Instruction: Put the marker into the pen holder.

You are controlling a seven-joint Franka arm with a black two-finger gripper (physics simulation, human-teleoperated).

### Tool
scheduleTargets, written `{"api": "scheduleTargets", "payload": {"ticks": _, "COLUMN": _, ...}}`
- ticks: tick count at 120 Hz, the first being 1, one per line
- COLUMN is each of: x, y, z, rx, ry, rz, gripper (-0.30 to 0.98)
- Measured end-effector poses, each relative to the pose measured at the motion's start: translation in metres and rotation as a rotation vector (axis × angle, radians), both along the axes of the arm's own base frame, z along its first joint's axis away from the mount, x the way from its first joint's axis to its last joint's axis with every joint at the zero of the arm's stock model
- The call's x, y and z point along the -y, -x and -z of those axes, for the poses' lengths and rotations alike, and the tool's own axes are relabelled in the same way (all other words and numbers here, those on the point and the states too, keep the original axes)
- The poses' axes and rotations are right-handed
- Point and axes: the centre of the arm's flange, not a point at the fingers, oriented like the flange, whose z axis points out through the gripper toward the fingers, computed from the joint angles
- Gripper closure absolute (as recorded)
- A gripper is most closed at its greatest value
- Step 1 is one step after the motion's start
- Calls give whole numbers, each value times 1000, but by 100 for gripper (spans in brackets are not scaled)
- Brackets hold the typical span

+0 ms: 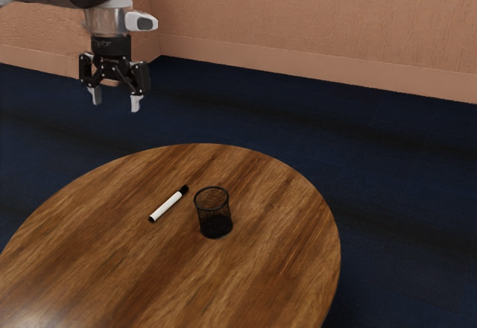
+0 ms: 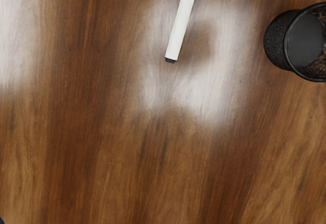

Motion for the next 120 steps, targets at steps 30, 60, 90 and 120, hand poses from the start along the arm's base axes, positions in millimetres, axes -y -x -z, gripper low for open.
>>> {"api": "scheduleTargets", "payload": {"ticks": 30, "x": 11, "y": -21, "z": 17, "rx": 47, "ry": -6, "rz": 16, "gripper": 0}}
{"api": "scheduleTargets", "payload": {"ticks": 60, "x": -31, "y": -32, "z": 179, "rx": 6, "ry": -22, "rz": -42, "gripper": 0}}
{"api": "scheduleTargets", "payload": {"ticks": 90, "x": -51, "y": -67, "z": 259, "rx": 134, "ry": -19, "rz": 52, "gripper": 0}}
{"api": "scheduleTargets", "payload": {"ticks": 120, "x": -41, "y": -94, "z": 321, "rx": 141, "ry": -11, "rz": 180, "gripper": 0}}
